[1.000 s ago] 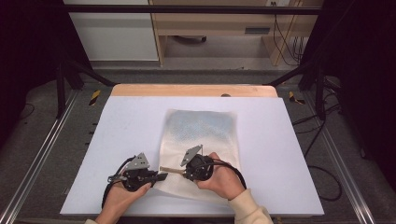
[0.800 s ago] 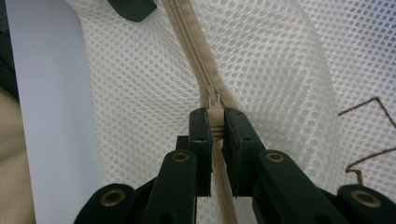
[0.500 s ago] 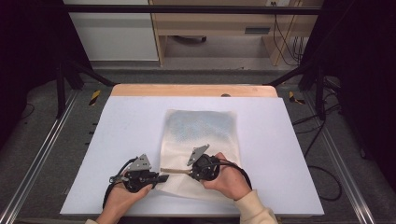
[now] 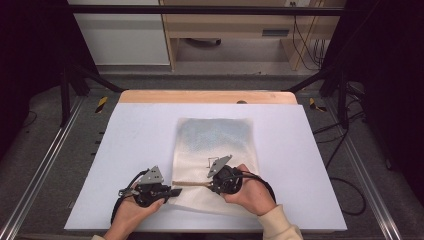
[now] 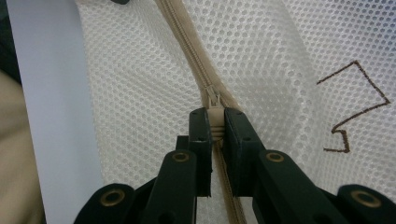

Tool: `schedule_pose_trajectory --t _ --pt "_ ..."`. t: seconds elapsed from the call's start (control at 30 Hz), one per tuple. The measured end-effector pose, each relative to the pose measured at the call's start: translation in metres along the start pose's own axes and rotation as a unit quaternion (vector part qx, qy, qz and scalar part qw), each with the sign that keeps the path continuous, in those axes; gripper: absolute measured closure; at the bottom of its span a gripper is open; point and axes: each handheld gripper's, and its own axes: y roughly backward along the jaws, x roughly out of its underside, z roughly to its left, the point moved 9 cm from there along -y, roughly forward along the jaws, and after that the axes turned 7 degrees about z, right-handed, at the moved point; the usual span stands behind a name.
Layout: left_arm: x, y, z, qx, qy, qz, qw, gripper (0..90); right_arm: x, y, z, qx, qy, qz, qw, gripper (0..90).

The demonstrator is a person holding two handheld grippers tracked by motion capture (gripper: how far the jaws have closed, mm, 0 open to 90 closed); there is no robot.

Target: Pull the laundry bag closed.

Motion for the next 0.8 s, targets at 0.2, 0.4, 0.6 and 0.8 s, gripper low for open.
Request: schedule_pose_trajectory --t 0.2,0.4,0.6,0.8 --pt "0.000 0.000 0.000 -0.001 0.000 0.001 1.0000 84.3 0.006 0.003 -0.002 0.001 -0.004 -0.001 1.0000 82.3" --pt "0.001 0.001 0.001 -0.003 -0.001 0.002 1.0000 84.3 0.011 0.006 -0.003 0.003 -0.008 0.002 1.0000 82.3" --pt "0.001 0.001 0.002 -0.004 0.001 0.002 1.0000 84.3 0.018 0.009 -0.006 0.006 -0.016 0.002 0.9999 82.3" --pt "0.001 0.001 0.002 -0.004 0.001 0.003 1.0000 84.3 0.025 0.013 -0.009 0.010 -0.019 0.003 0.9998 82.3"
